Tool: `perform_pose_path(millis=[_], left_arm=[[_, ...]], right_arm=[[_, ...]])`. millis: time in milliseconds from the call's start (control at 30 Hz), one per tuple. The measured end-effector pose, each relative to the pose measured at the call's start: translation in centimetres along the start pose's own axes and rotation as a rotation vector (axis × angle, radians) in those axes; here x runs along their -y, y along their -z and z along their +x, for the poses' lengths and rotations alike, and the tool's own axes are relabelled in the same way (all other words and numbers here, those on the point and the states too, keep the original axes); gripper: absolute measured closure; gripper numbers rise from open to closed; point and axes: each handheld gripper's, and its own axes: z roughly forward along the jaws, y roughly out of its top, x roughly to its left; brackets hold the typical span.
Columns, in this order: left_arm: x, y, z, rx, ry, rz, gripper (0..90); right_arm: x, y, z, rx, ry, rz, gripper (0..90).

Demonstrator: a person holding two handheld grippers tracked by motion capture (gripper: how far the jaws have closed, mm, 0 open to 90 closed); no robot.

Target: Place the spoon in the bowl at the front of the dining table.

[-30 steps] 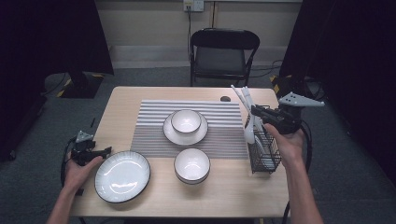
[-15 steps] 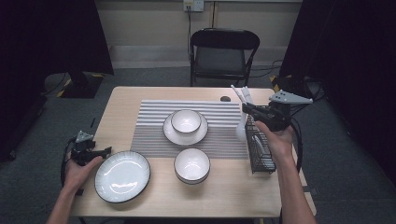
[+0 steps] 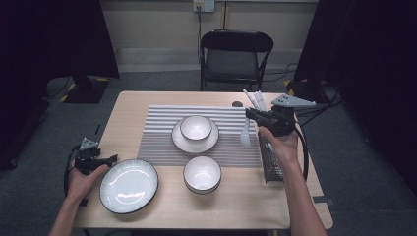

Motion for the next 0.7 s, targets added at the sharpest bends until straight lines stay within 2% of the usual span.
perform_pose_path(millis=[533, 700], left_arm=[[0.0, 0.0, 0.0, 0.0, 0.0, 0.003, 21.0], [0.0, 0.0, 0.0, 0.0, 0.0, 0.001, 21.0]], right_arm=[[-0.8, -2.0, 1.1, -0.028, 0.002, -0.011, 86.2], [-1.2, -3.1, 2.0, -0.049, 0.01, -0.014, 86.2]])
